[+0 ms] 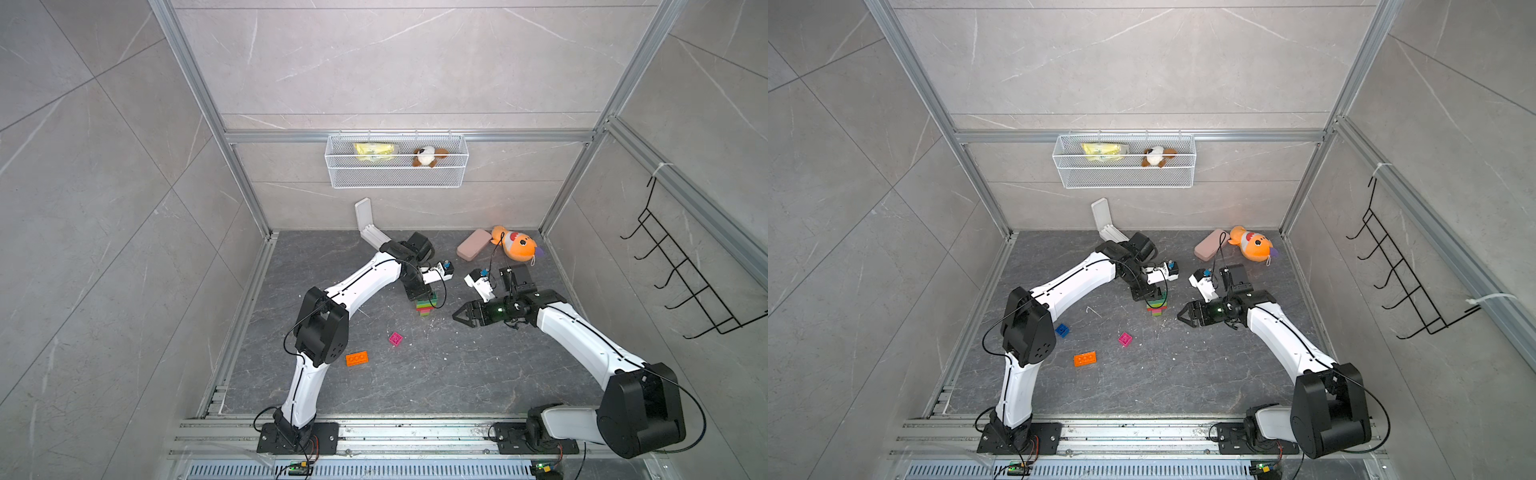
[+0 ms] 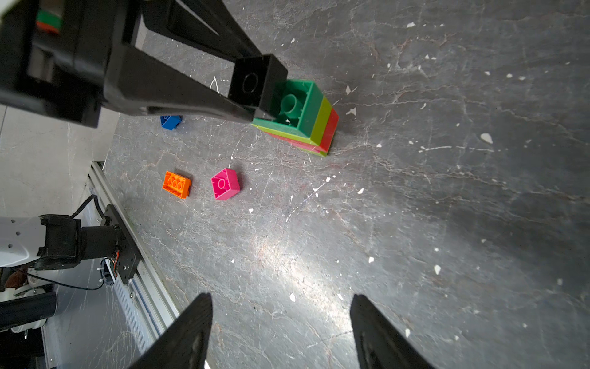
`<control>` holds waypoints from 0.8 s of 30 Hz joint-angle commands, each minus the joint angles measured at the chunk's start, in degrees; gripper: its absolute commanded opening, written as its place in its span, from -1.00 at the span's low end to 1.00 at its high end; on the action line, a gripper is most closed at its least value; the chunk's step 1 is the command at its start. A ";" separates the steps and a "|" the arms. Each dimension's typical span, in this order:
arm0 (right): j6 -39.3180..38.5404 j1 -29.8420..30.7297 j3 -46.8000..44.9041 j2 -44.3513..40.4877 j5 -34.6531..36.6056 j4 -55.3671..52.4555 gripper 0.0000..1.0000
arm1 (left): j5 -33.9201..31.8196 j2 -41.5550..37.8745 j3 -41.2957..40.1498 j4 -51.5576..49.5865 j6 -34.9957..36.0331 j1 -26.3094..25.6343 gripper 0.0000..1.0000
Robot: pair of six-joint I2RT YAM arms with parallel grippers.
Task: Assemble a carrot with lego
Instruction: Assemble the lego brick with the lego brick.
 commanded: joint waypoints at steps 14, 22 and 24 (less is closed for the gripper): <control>0.38 -0.23 -0.19 0.53 0.93 -0.23 0.42 | -0.88 0.82 2.49 -2.97 -0.81 -0.45 -0.72; 0.47 -0.19 -0.07 0.83 1.34 -0.23 0.42 | -2.89 3.44 4.54 -5.99 -1.20 -0.73 -0.73; 0.54 -0.17 -0.08 0.82 1.37 -0.31 0.42 | -2.86 3.82 4.59 -5.83 -1.37 -0.78 -0.73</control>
